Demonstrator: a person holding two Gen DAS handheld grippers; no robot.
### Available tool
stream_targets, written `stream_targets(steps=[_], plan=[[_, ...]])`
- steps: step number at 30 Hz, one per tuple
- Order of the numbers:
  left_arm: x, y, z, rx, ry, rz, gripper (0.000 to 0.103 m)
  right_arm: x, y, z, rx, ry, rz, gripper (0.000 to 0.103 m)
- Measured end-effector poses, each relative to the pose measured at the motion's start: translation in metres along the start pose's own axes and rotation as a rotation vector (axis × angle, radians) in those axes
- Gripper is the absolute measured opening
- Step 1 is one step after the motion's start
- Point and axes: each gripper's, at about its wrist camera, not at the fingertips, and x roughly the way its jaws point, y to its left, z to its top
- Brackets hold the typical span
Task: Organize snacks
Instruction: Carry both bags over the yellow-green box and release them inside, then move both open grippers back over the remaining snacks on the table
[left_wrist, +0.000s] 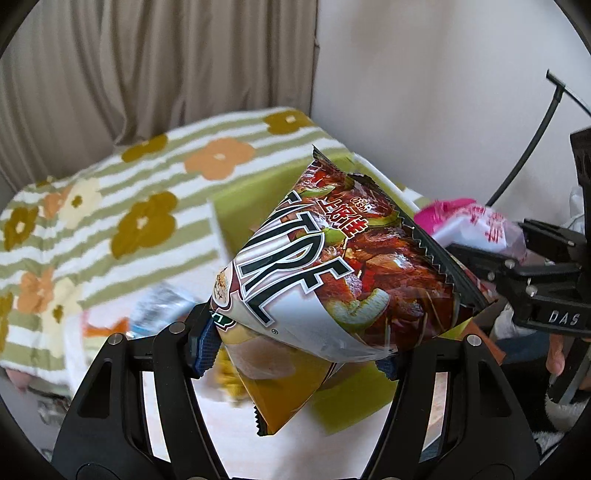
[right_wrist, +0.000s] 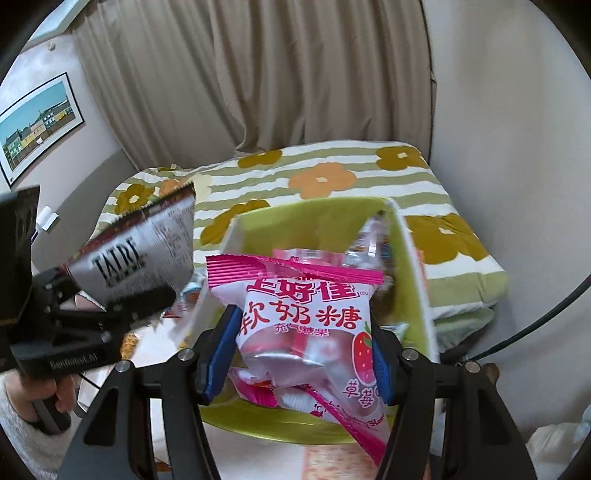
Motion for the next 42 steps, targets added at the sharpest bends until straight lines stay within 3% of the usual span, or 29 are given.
stream_targets(steps=[9, 11, 13, 15, 21, 27, 35, 37, 40, 42], plan=[[0.049, -0.038, -0.014, -0.025, 0.153, 0.023, 0.063, 0.012, -0.051, -0.009, 0.093, 0.046, 0.036, 0.058], [0.050, -0.043, -0.012, -0.011, 0.151, 0.001, 0.071, 0.013, -0.056, -0.008, 0.106, 0.042, 0.039, 0.058], [0.053, -0.047, -0.011, -0.006, 0.167, 0.005, 0.096, 0.012, -0.059, -0.008, 0.114, 0.037, 0.038, 0.058], [0.054, -0.046, -0.011, -0.009, 0.177, 0.006, 0.101, 0.013, -0.063, -0.006, 0.118, 0.035, 0.038, 0.058], [0.047, -0.039, -0.020, -0.016, 0.209, 0.015, 0.101, 0.019, -0.074, -0.005, 0.144, 0.033, 0.039, 0.058], [0.016, -0.028, -0.021, -0.067, 0.145, -0.011, 0.101, 0.025, -0.068, -0.005, 0.131, 0.052, 0.056, 0.058], [0.010, -0.005, -0.029, -0.140, 0.131, 0.005, 0.101, 0.041, -0.050, -0.010, 0.100, 0.112, 0.102, 0.058], [0.008, 0.000, -0.034, -0.161, 0.125, 0.005, 0.101, 0.046, -0.046, -0.012, 0.098, 0.133, 0.120, 0.063], [0.006, 0.008, -0.040, -0.193, 0.124, -0.006, 0.101, 0.046, -0.046, -0.015, 0.109, 0.109, 0.135, 0.098], [0.005, 0.011, -0.043, -0.208, 0.124, -0.009, 0.101, 0.042, -0.046, -0.016, 0.104, 0.092, 0.128, 0.100]])
